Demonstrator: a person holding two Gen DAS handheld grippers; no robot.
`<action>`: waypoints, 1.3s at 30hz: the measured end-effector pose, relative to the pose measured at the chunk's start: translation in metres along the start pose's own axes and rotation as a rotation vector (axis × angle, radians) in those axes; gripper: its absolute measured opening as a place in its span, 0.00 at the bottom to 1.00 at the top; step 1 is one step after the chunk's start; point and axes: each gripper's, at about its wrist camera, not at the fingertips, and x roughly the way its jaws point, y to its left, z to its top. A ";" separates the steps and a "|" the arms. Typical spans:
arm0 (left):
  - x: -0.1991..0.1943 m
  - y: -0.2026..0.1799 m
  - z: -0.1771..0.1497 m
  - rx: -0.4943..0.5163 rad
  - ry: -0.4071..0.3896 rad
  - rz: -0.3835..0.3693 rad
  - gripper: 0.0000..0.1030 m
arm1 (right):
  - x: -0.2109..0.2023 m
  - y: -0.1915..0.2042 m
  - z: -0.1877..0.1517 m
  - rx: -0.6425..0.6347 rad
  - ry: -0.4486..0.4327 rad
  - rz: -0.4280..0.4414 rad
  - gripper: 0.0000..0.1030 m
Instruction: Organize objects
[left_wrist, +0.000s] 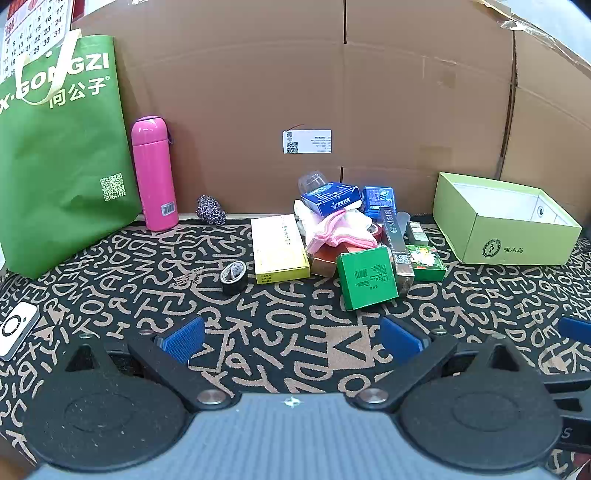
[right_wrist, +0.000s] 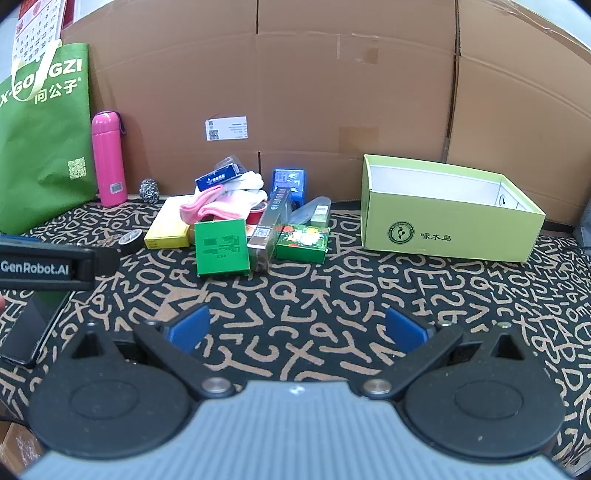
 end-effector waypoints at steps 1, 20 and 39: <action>0.000 0.000 0.000 0.000 0.000 0.001 1.00 | 0.000 0.000 0.000 -0.002 -0.001 0.001 1.00; 0.004 0.001 -0.004 0.000 0.008 0.000 1.00 | 0.007 0.004 -0.001 -0.016 0.016 0.009 1.00; 0.044 0.026 0.001 -0.054 0.090 -0.037 1.00 | 0.035 0.002 -0.005 0.000 0.044 0.076 1.00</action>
